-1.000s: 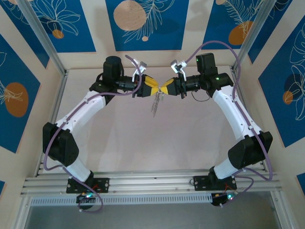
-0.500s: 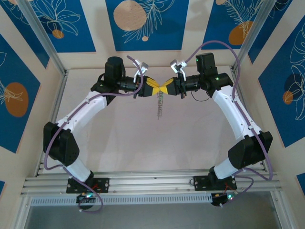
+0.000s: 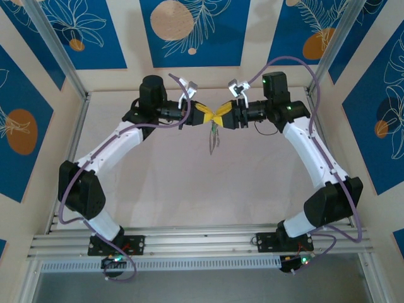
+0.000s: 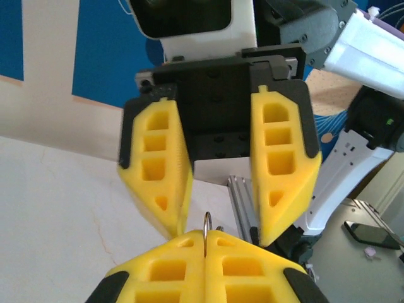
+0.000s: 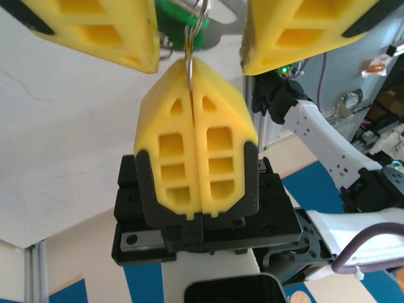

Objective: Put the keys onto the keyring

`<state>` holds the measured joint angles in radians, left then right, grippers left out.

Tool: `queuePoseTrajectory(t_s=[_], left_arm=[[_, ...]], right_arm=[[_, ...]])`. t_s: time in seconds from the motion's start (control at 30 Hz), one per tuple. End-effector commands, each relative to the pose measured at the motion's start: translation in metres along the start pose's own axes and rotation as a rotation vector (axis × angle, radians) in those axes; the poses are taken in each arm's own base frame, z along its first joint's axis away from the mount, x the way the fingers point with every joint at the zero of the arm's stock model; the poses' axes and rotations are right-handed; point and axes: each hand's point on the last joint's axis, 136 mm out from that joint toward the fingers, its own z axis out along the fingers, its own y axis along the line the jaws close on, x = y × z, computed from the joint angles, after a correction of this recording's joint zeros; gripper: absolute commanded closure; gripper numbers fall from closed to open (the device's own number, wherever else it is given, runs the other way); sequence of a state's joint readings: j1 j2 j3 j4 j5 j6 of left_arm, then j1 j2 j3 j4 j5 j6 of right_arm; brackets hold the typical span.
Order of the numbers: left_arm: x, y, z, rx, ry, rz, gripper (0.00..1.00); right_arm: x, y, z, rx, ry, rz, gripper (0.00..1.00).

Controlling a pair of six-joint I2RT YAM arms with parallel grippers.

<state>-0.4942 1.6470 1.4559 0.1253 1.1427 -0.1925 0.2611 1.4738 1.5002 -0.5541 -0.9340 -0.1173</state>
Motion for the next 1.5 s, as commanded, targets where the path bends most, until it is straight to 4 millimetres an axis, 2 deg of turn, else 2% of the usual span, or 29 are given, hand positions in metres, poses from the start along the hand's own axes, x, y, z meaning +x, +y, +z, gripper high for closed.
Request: queuePoseTrajectory(t_s=[0.0,0.1,0.23,0.5,0.73,1.07,1.23,1.47], left_arm=[[-0.011,-0.002,0.0,-0.026,-0.066,0.041,1.0],[-0.015,-0.004,-0.002,-0.023,-0.12,0.031,1.0],[-0.02,-0.008,-0.005,-0.022,-0.2,0.026,1.0],[-0.024,-0.018,-0.007,-0.006,-0.271,0.005,1.0],[-0.022,-0.027,-0.005,0.009,-0.269,0.007,1.0],[-0.023,-0.031,-0.001,0.019,-0.268,0.011,1.0],[-0.023,-0.032,0.0,0.023,-0.267,0.011,1.0],[-0.024,-0.032,0.0,0.016,-0.27,0.016,1.0]], right_arm=[[-0.011,0.01,-0.024,0.02,-0.092,-0.013,0.56],[-0.007,0.01,-0.033,0.072,-0.149,-0.017,0.55],[0.002,0.009,-0.034,0.144,-0.224,-0.01,0.54],[0.01,0.008,-0.024,0.233,-0.368,-0.016,0.53],[0.009,0.003,-0.019,0.268,-0.384,-0.034,0.53],[0.013,0.01,-0.005,0.215,-0.362,-0.042,0.49],[0.018,0.003,0.003,0.222,-0.343,-0.027,0.48],[0.024,0.001,0.008,0.209,-0.326,-0.013,0.54]])
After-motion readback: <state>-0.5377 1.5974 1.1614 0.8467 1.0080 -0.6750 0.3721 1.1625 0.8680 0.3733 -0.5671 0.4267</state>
